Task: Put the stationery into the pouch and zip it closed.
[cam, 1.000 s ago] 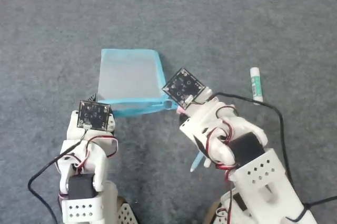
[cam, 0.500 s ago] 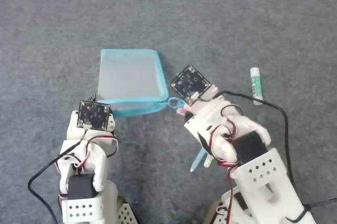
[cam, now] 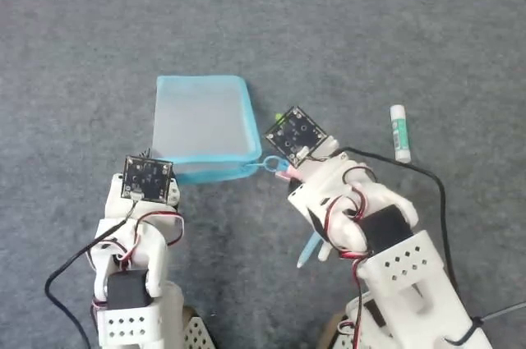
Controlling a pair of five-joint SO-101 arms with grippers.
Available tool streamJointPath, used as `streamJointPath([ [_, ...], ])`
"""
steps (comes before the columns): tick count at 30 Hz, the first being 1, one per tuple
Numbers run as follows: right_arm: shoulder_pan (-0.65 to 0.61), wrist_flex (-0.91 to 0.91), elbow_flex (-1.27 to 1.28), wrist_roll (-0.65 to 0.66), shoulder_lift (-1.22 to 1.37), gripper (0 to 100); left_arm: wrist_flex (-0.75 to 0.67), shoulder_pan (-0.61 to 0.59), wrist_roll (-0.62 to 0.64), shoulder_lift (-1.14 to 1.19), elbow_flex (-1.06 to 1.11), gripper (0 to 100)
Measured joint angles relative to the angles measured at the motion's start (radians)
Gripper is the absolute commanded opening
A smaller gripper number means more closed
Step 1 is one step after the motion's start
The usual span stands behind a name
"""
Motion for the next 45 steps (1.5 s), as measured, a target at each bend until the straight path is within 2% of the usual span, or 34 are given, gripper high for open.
streamJointPath([
  [11, -0.028, 0.006, 0.0, 0.0, 0.0, 1.3, -0.015, -0.008, 0.0, 0.0, 0.0, 1],
  [19, -0.025, 0.006, 0.002, 0.0, 0.0, 20.3, -0.015, -0.011, 0.0, 0.0, 0.0, 1],
  [42, -0.026, 0.012, 0.002, -0.002, 0.0, 20.6, -0.015, -0.02, 0.035, 0.0, 0.025, 1],
  [45, -0.02, 0.089, -0.021, -0.002, 0.0, 20.6, -0.015, -0.02, 0.035, 0.0, 0.025, 1],
])
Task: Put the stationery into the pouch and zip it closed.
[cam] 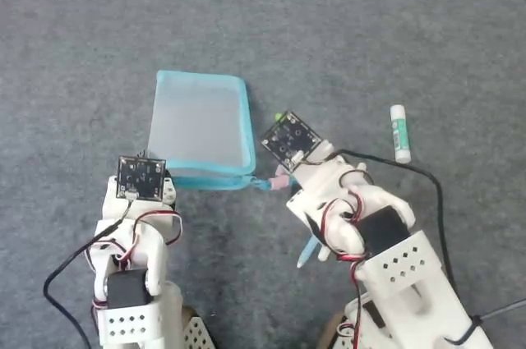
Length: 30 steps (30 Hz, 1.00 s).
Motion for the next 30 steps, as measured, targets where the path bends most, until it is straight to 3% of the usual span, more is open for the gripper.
streamJointPath([
  [9, 0.195, 0.301, -0.253, 0.0, 0.0, 20.6, 0.0, 0.0, 0.0, 0.0, 0.011, 1],
  [17, 0.373, 0.305, -0.242, 0.0, 0.046, 20.6, 0.0, 0.0, 0.0, 0.0, 0.011, 1],
  [30, 0.611, 0.129, -0.385, -0.002, 0.635, 20.8, 0.0, 0.0, 0.0, 0.0, 0.011, 1],
])
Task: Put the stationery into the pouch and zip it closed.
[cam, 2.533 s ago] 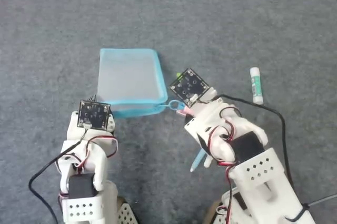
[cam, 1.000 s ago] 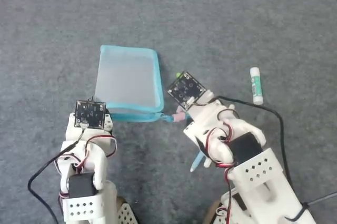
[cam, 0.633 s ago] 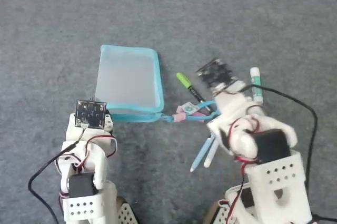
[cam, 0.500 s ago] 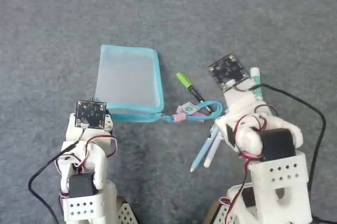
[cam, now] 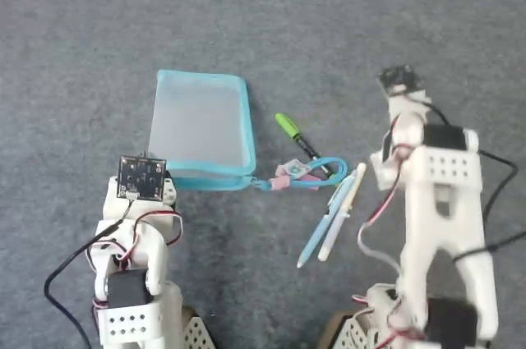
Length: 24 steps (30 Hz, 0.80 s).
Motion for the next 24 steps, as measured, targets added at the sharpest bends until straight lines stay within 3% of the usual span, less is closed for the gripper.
streamJointPath([
  [8, 0.012, -0.081, -0.207, 0.103, 0.348, 20.8, 0.0, 0.0, 0.0, 0.0, 0.0, 1],
  [21, 0.04, -0.167, -0.437, 0.114, 0.704, 20.3, 0.0, 0.0, 0.0, 0.0, 0.0, 1],
  [24, 0.037, -0.176, -0.44, 0.114, 0.729, 11.3, 0.0, 0.0, 0.0, 0.0, 0.0, 1],
])
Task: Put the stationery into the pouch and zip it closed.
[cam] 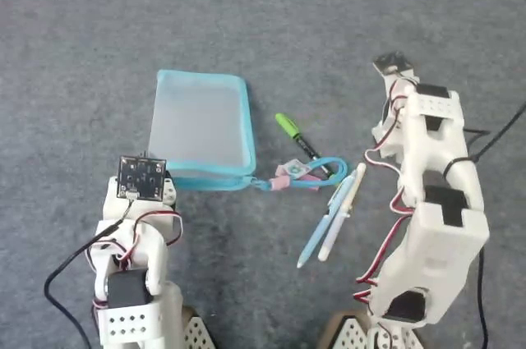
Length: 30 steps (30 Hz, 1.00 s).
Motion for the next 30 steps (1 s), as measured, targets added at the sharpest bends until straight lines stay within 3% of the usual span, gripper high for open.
streamJointPath([
  [3, 0.008, 0.0, -0.002, 0.0, 0.002, 0.0, 0.0, 0.0, 0.0, 0.0, 0.0, 1],
  [12, 0.081, 0.075, 0.0, 0.002, -0.048, 0.7, 0.0, 0.0, 0.0, 0.0, 0.017, 1],
  [19, 0.057, 0.245, 0.107, 0.035, -0.448, 0.7, 0.0, 0.0, 0.0, 0.0, 0.017, 1],
  [24, -0.14, 0.342, 0.339, 0.054, -0.861, 0.7, 0.0, 0.0, 0.0, 0.0, 0.017, 1],
  [30, -0.552, 0.457, 0.486, 0.018, -1.192, 0.6, 0.0, 0.0, 0.0, 0.0, 0.017, 1],
])
